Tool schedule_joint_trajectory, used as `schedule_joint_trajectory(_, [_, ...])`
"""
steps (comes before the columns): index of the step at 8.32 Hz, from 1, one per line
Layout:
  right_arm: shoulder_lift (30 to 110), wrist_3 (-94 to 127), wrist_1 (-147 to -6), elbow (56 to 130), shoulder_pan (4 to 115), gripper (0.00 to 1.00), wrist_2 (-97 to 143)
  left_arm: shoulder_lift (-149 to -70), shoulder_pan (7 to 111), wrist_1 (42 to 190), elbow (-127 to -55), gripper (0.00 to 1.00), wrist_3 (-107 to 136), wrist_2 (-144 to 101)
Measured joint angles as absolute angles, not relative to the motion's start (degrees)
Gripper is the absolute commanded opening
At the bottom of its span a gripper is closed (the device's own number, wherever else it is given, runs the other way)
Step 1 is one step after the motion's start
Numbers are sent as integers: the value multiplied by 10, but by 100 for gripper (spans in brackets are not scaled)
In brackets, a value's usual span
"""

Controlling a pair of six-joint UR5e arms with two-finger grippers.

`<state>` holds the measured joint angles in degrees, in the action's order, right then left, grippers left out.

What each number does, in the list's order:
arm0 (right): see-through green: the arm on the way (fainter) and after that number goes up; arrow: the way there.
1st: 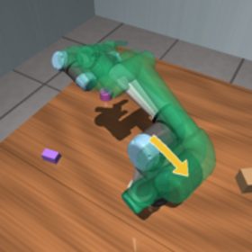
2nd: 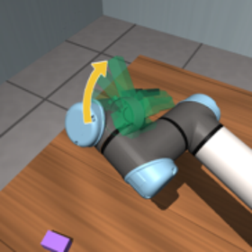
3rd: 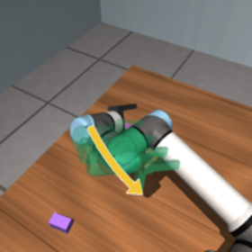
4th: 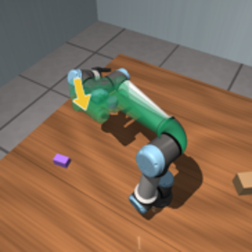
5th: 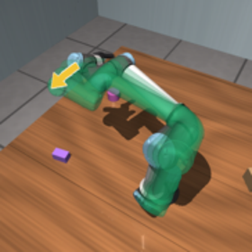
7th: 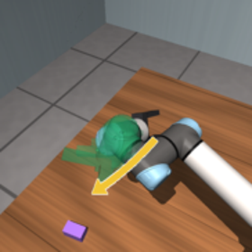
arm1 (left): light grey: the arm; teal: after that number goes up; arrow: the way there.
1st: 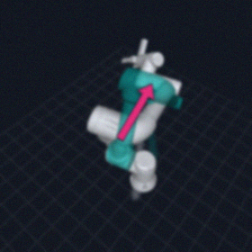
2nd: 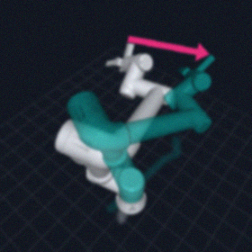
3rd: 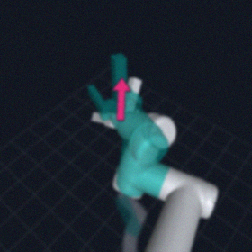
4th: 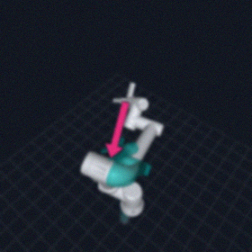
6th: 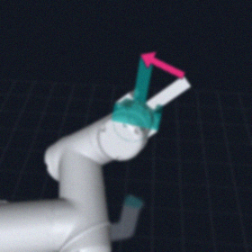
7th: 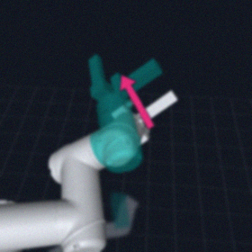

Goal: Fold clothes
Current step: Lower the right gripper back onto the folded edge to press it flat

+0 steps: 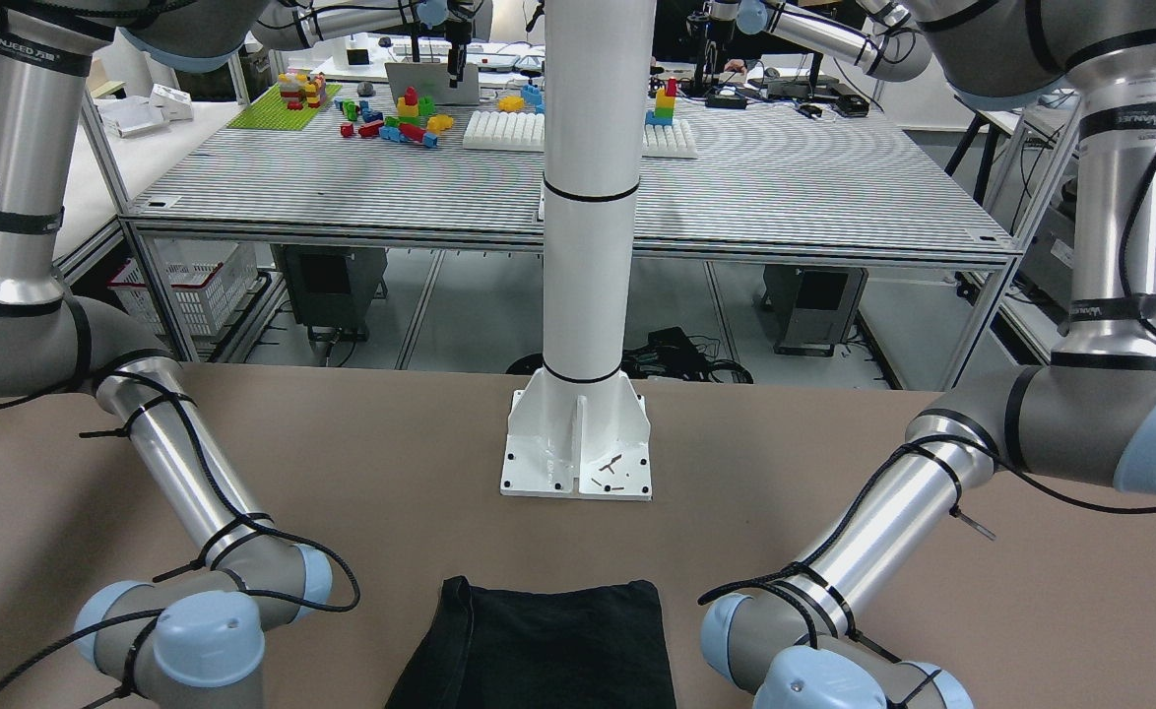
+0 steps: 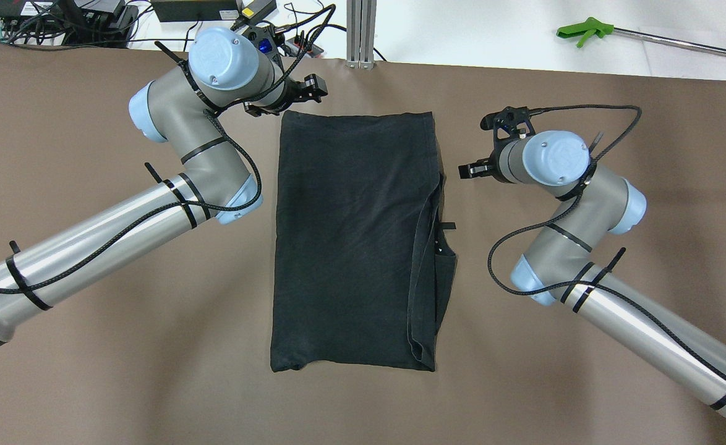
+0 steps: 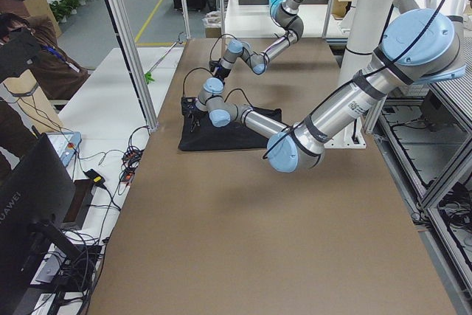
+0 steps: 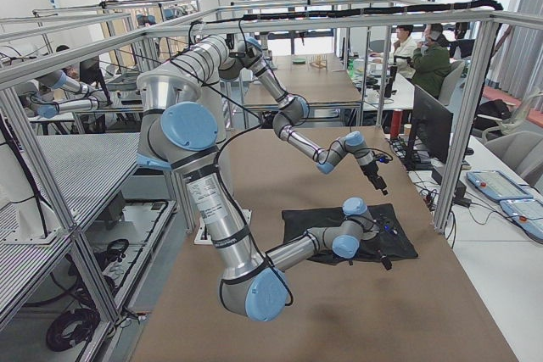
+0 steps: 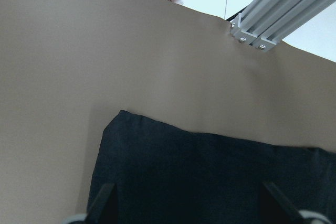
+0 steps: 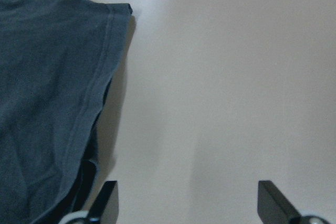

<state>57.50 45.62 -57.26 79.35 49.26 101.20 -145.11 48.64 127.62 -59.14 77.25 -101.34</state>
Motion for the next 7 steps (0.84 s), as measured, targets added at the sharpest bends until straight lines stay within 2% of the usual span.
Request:
schedule_joint_trajectory(2, [567,513,-622,838,478,94,1021,-1451,487,1276,-591,95,773,-1013])
schedule_joint_trajectory(7, [557,609,-726,876,382,94,952,-1452,486,1276,-592,95,772,-1013])
